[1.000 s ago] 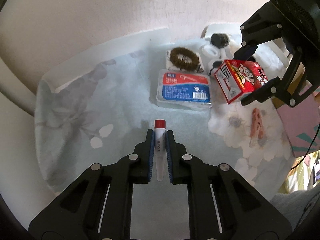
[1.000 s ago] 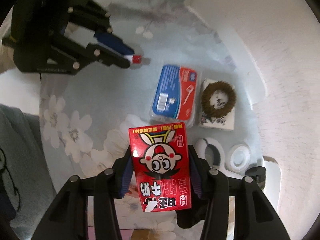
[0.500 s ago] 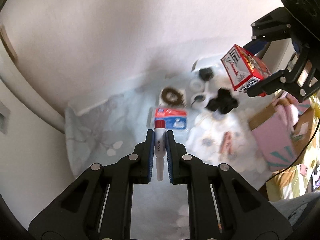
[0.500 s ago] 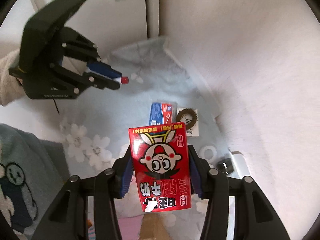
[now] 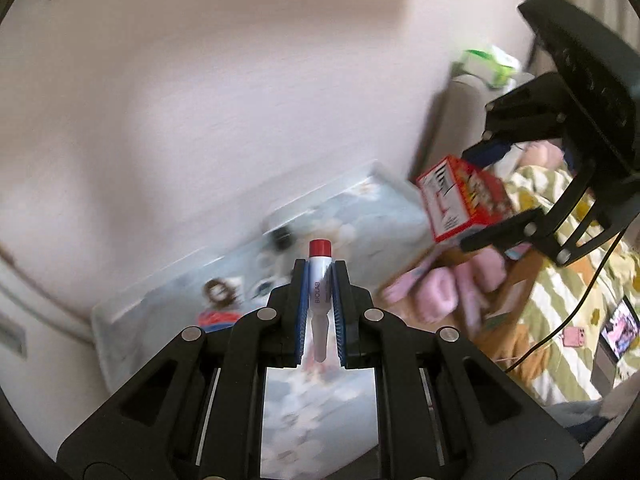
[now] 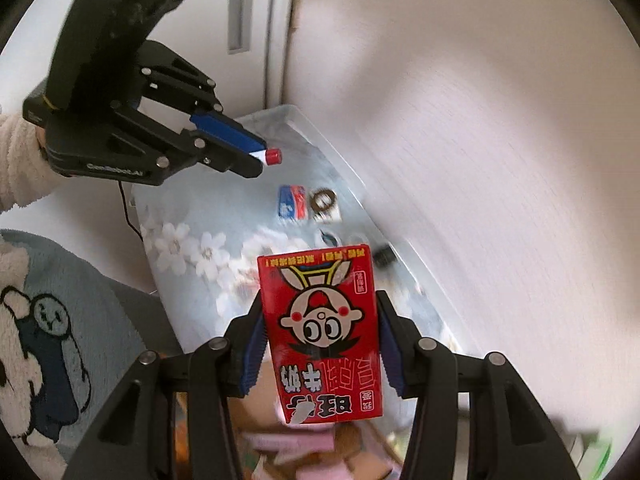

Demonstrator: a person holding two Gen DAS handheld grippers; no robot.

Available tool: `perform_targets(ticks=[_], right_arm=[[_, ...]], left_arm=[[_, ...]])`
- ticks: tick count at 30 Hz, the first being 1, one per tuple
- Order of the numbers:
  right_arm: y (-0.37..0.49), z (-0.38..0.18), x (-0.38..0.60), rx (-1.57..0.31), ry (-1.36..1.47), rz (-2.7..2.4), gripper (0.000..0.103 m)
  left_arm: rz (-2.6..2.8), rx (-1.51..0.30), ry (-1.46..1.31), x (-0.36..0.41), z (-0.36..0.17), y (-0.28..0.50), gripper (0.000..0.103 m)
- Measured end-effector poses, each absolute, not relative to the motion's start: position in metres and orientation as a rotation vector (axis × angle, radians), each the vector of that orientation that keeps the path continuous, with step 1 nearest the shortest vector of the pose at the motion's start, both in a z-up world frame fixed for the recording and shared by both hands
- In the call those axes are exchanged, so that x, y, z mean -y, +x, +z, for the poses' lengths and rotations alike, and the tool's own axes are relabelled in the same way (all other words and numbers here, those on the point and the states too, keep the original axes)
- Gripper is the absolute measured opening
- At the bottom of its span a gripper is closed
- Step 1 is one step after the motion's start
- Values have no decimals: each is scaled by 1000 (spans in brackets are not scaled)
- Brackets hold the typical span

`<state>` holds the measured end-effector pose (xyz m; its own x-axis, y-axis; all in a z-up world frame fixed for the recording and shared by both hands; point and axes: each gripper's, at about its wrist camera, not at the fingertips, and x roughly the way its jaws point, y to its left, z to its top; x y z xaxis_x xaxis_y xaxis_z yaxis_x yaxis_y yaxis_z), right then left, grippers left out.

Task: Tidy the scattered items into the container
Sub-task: 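Lift both held items and carry them toward the cardboard box, then open both tools over the cardboard box to drop the tube and carton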

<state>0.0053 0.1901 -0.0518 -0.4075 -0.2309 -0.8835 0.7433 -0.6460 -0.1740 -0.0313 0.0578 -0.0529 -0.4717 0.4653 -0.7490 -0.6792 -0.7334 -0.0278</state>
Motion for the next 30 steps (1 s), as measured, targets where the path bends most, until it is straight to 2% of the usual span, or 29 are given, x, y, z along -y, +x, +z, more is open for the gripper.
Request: perform_targets(ticks=[6,13,21,27,29,30], right_arm=[[35,-68,-245,-693,1270,-2165,46],[56,-105,-294,-567,1365,-2231,46],[63,-149,-328,-430,1439,-2238,46],[64,-160,-340,-373,1445,-2238,46],[64,-160,-341,-352,1445,-2225,48],[63,-161,-342,-325,1456,-2208,50]], left_arm=[[2093,-421,-976,-127,-57,-6,10],[1979,-491,-1072,-191,-104,13,10],[1912,-537,-1188,-220,-155,23,10],[1912,-544,-1204,-227,-163,25,10],[1910,-542,-1215,-229,-163,25,15],[1908,-540,-1230,-230,-162,24,37]])
